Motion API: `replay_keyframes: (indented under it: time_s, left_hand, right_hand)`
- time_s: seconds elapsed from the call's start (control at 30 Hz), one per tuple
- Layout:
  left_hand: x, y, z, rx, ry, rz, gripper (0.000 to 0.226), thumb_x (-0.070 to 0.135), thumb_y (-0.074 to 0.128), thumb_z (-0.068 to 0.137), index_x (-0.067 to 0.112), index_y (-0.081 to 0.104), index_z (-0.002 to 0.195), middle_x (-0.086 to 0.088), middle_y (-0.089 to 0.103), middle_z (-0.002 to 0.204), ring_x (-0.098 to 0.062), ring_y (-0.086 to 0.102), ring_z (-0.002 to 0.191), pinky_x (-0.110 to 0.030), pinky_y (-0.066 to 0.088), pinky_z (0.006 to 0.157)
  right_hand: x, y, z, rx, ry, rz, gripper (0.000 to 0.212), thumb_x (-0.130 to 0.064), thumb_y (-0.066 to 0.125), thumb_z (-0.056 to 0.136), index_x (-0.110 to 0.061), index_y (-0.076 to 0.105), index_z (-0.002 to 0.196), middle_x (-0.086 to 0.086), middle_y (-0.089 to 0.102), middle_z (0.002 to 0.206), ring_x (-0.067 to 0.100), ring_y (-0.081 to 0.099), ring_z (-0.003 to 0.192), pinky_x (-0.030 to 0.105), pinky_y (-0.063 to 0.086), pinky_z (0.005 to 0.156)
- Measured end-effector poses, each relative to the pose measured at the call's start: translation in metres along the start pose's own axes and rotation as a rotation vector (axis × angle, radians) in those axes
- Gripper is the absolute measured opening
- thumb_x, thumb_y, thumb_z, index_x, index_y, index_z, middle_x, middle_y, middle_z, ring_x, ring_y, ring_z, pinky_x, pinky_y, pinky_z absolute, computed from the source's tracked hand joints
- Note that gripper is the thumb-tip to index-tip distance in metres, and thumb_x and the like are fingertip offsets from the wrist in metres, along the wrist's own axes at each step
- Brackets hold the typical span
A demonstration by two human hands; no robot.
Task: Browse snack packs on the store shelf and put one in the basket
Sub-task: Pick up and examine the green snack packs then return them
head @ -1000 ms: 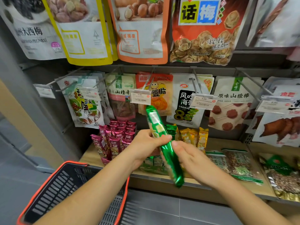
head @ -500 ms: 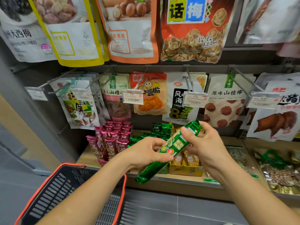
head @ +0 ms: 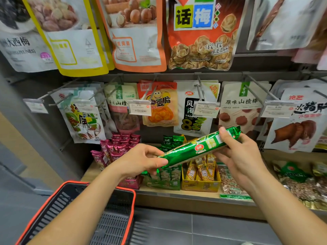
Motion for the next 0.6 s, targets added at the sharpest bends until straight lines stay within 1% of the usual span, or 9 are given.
replay_keyframes:
  time_s: [0.07,0.13,0.2,0.27,0.3,0.37,0.43,0.5,0.6]
  left_hand:
    - [0.004,-0.01,-0.001,0.077,0.016,0.039,0.028,0.021,0.081,0.071,0.014,0.071,0.097,-0.003,0.069,0.076,-0.01,0.061,0.052,-0.018,0.05,0.052]
    - [0.008,-0.024,-0.003,0.187,0.033,0.041,0.029,0.005,0.08,0.074,0.016,0.069,0.099,-0.007,0.068,0.09,-0.01,0.062,0.051,-0.017,0.048,0.049]
    - [0.011,-0.04,-0.007,0.296,0.079,0.012,0.037,-0.004,0.079,0.073,0.021,0.067,0.099,-0.006,0.067,0.099,-0.01,0.063,0.053,-0.018,0.05,0.049]
    - [0.014,-0.05,-0.01,0.35,0.122,-0.033,0.042,-0.009,0.078,0.072,0.023,0.068,0.097,-0.006,0.065,0.099,-0.01,0.065,0.057,-0.02,0.053,0.053]
    - [0.014,-0.052,-0.01,0.352,0.135,-0.053,0.043,-0.01,0.078,0.071,0.025,0.068,0.096,-0.005,0.065,0.099,-0.01,0.066,0.061,-0.022,0.054,0.057]
    - [0.013,-0.051,-0.01,0.317,0.138,-0.131,0.041,-0.004,0.08,0.07,0.026,0.069,0.094,-0.004,0.068,0.097,-0.012,0.068,0.071,-0.024,0.055,0.064]
    - [0.01,-0.045,-0.008,0.254,0.115,-0.292,0.028,0.017,0.081,0.069,0.024,0.069,0.094,-0.002,0.069,0.094,-0.015,0.069,0.078,-0.025,0.055,0.067]
    - [0.009,-0.045,-0.006,0.275,0.113,-0.39,0.017,0.03,0.073,0.074,0.022,0.069,0.089,-0.001,0.067,0.089,-0.011,0.068,0.078,-0.025,0.054,0.063]
    - [0.006,-0.053,-0.004,0.383,0.116,-0.473,0.003,0.019,0.063,0.09,0.018,0.065,0.091,-0.003,0.062,0.087,-0.009,0.066,0.07,-0.023,0.052,0.055]
  right_hand:
    - [0.005,0.0,0.001,-0.03,0.064,-0.052,0.017,-0.023,0.064,0.092,-0.011,0.058,0.102,0.013,0.07,0.102,0.027,0.071,0.096,0.035,0.061,0.067]
    - [0.011,-0.002,0.001,-0.061,0.131,-0.186,0.018,-0.029,0.059,0.095,-0.015,0.06,0.107,0.013,0.07,0.108,0.028,0.072,0.093,0.033,0.06,0.062]
    - [0.019,-0.003,-0.001,-0.099,0.187,-0.269,0.028,-0.034,0.055,0.098,-0.016,0.057,0.12,0.012,0.067,0.113,0.027,0.074,0.081,0.029,0.057,0.053]
    - [0.023,-0.002,-0.003,-0.13,0.208,-0.283,0.035,-0.034,0.053,0.098,-0.015,0.054,0.127,0.014,0.063,0.117,0.024,0.073,0.066,0.025,0.054,0.047]
    - [0.023,-0.001,-0.004,-0.136,0.203,-0.259,0.033,-0.031,0.054,0.098,-0.013,0.055,0.126,0.016,0.064,0.115,0.024,0.072,0.064,0.023,0.054,0.047]
    - [0.018,-0.001,-0.005,-0.133,0.189,-0.155,0.023,-0.023,0.056,0.097,-0.008,0.064,0.113,0.02,0.069,0.106,0.027,0.074,0.076,0.024,0.056,0.053]
    - [0.015,-0.001,-0.005,-0.131,0.191,-0.086,0.014,-0.017,0.06,0.094,-0.008,0.07,0.098,0.02,0.07,0.106,0.03,0.073,0.09,0.028,0.058,0.06]
    - [0.016,0.001,-0.006,-0.135,0.201,-0.095,0.012,-0.017,0.062,0.092,-0.011,0.07,0.085,0.018,0.068,0.109,0.031,0.07,0.095,0.033,0.059,0.063]
    - [0.019,0.005,-0.008,-0.157,0.204,-0.121,0.007,-0.018,0.065,0.089,-0.013,0.068,0.085,0.015,0.068,0.111,0.032,0.068,0.1,0.033,0.06,0.064]
Point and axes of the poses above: each hand's wrist, its own z-axis towards the middle knuckle, its own y-axis out of the palm, x = y × z, the point moved 9 cm from there along z, towards the middle knuckle
